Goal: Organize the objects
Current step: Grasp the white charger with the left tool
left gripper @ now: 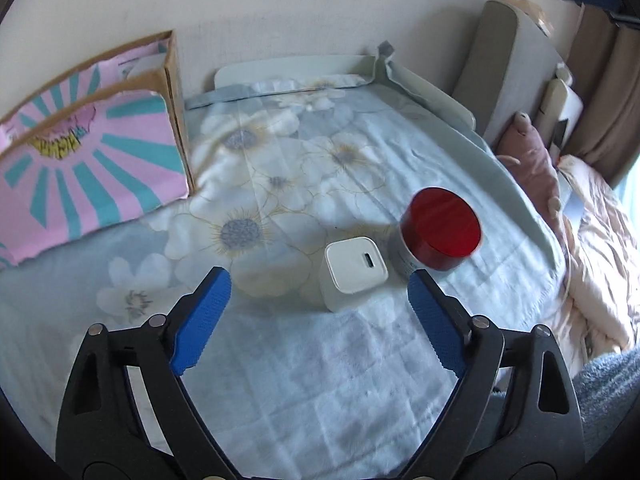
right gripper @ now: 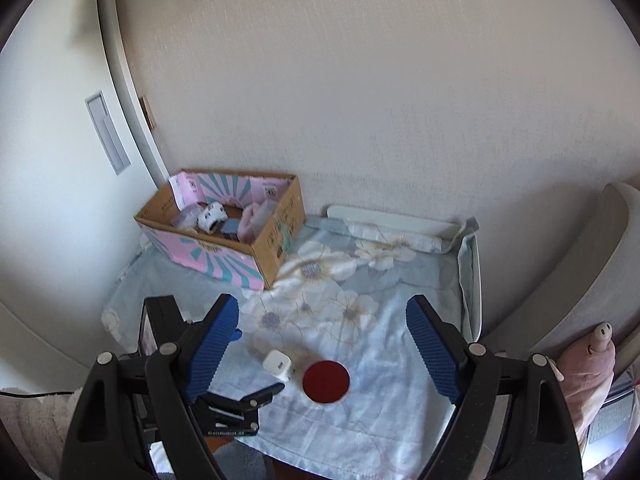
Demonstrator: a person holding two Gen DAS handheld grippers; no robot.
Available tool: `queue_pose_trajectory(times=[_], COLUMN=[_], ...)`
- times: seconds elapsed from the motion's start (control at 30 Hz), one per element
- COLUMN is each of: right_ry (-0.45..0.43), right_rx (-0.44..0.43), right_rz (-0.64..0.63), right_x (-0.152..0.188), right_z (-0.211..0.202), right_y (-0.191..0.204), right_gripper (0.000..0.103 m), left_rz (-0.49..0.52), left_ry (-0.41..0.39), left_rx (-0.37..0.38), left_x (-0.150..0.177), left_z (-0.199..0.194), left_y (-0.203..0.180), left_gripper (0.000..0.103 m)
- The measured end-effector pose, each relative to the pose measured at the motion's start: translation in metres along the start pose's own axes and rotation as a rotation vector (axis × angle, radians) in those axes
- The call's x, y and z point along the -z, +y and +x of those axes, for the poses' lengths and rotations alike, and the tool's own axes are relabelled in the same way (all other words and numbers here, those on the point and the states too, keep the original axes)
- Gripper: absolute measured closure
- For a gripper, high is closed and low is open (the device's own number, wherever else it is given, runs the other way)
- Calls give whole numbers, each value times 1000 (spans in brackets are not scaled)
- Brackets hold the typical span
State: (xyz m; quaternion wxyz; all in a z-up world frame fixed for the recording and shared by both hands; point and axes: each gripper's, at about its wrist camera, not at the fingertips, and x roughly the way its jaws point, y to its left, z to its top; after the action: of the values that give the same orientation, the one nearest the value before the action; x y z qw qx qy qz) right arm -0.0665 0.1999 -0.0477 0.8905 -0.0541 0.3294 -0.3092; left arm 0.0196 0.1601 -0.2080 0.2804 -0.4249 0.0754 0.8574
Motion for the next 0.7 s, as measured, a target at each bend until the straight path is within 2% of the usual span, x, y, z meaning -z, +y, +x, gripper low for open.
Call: queue_pose_trajectory(times=[0.03,0.07,0.1,0.2,0.37,0.5,0.7], right_ry=[11,17,23,38,62,70,63], right_rx=[1,2,5,11,2,-12,-25], right_rz=[-4,-8,-15,-28,-31,-32,-39], right_x=[2,4,5,5,7,8,8], right_z=[2,3,5,8,16,18,18], right_y=[-2,-4,-6,-11,-18,-19,-17], right_gripper=[20,20,20,20,20,20,20], left_rz=[-7,-14,-25,-61,-24,-11,-55], left_ry=[-2,0,6,5,13,10,12], left_rx=[-13,-29,-36,-17,-31,-38,-25], left_x=[0,0,0,0,-2,-1,-6], left_z=[3,6,9,13,19,19,12], left_y=[-1,-1,-1,-4,-18,-21,-13], left_gripper=[19,29,32,51,72,73,74])
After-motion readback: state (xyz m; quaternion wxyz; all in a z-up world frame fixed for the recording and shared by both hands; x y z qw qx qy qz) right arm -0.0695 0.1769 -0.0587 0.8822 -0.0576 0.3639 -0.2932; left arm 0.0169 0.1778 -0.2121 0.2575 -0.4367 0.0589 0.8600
